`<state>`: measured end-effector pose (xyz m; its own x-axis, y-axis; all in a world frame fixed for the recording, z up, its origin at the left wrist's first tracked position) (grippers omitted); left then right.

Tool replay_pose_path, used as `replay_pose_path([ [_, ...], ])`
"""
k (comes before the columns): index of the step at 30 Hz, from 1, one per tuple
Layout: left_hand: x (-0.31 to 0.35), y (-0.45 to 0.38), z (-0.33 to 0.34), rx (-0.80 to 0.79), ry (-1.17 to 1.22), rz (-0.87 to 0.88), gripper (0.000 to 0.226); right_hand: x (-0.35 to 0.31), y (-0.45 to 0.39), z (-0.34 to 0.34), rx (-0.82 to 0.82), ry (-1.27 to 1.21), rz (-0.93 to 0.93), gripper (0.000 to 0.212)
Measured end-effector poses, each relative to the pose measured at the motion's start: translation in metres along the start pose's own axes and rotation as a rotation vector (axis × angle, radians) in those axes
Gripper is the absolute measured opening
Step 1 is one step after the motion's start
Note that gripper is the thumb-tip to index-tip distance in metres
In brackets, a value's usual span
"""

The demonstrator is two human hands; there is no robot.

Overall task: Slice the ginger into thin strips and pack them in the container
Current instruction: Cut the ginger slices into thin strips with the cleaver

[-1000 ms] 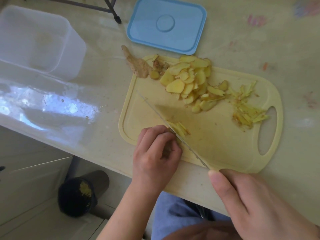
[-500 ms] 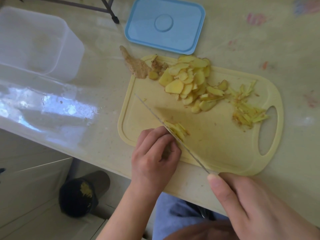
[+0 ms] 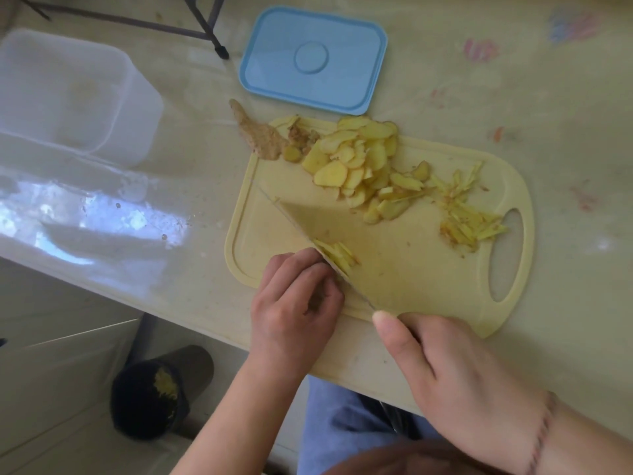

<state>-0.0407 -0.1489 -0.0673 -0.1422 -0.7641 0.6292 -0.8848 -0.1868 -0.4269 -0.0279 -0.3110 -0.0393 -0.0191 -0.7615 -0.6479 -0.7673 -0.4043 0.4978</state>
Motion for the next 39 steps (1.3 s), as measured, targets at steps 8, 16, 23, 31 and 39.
replay_pose_path([
  [8, -0.001, 0.001, 0.0, 0.034, -0.015, -0.04, 0.01, -0.003, -0.005, -0.009, -0.006, -0.102, 0.048, 0.076],
  [16, -0.001, 0.001, 0.0, 0.041, 0.001, -0.043, 0.006, -0.002, 0.013, -0.01, -0.031, -0.064, 0.046, 0.077],
  [23, -0.003, 0.001, 0.001, 0.035, 0.03, -0.058, 0.005, -0.004, 0.015, -0.01, -0.015, -0.003, 0.036, 0.075],
  [31, -0.004, 0.001, 0.0, 0.059, 0.047, -0.038, 0.007, -0.006, 0.009, -0.006, -0.014, 0.015, 0.031, 0.072],
  [39, -0.003, 0.001, -0.002, 0.048, 0.02, -0.033, 0.01, -0.002, -0.001, -0.006, -0.017, -0.023, 0.031, 0.077],
])
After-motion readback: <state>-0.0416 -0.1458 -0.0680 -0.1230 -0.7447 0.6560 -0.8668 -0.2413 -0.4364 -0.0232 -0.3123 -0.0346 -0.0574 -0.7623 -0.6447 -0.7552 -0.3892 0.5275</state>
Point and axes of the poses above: each hand's wrist, its own y-axis away from the middle knuckle, its own z-axis out of the palm, x = y × z, the point moved 5 cm from there along -y, towards the middle knuckle, and after that the axes turned 2 degrees about y, right-handed, at the moved point
